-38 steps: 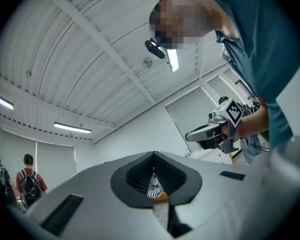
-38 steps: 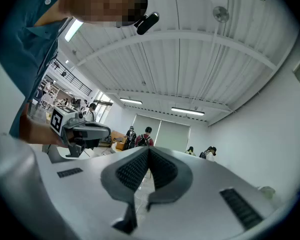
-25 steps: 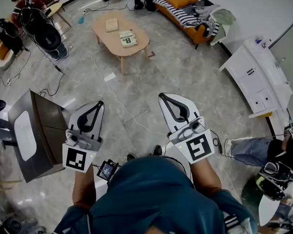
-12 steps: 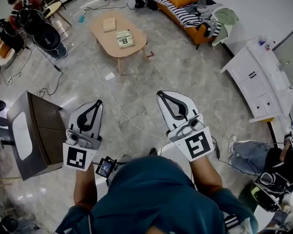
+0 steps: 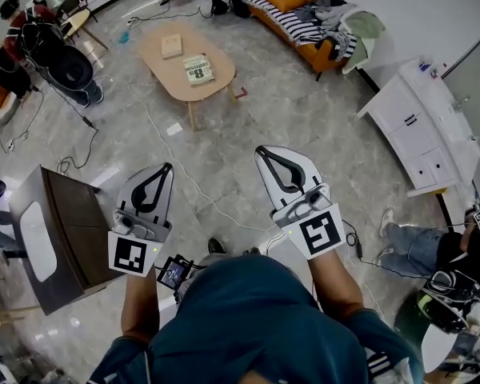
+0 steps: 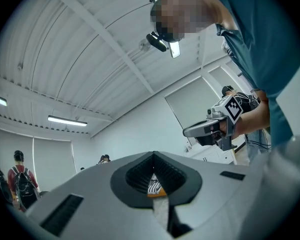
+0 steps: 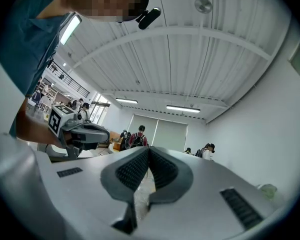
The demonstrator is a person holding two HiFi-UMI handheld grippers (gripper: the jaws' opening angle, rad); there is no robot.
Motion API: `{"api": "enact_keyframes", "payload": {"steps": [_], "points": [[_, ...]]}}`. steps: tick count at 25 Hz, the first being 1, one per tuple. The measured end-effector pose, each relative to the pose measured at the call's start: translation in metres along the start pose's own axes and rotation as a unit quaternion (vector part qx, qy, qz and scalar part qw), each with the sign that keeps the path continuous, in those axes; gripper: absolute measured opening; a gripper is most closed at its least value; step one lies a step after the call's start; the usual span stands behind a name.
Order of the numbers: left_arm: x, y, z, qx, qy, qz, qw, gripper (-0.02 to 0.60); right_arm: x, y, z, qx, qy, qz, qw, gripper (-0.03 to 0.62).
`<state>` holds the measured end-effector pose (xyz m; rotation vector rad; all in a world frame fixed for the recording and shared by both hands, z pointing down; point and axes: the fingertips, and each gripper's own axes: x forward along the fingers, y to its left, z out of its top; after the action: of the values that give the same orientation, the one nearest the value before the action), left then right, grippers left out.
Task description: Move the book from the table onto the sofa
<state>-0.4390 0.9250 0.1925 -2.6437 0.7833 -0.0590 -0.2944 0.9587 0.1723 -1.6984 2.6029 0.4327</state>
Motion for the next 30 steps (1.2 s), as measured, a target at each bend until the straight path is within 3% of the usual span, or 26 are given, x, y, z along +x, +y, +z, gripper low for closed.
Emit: {"api": "enact_keyframes", "payload": {"steps": [5, 15, 20, 30], "points": [[0.008, 0.041, -0.012, -0.009, -0.025, -0.015, 0.9995, 0.003, 0.035, 0.003, -0.004, -0.012, 0.012, -0.024, 1.000, 0.014], [0.018, 0.092, -0.039, -0.026, -0.036, -0.037, 0.9983, 0.004, 0.085, 0.009, -0.012, -0.016, 0.026, -0.047, 0.998, 0.014], [0.045, 0.102, -0.054, -0.028, -0.025, -0.035, 0.9987, 0.004, 0.102, -0.015, -0.026, -0.009, 0.030, -0.041, 0.999, 0.014], [0.119, 0.119, -0.066, -0.019, -0.004, 0.006, 0.9998, 0.003, 0.137, -0.095, -0.049, 0.008, 0.006, -0.005, 1.000, 0.014]]}}
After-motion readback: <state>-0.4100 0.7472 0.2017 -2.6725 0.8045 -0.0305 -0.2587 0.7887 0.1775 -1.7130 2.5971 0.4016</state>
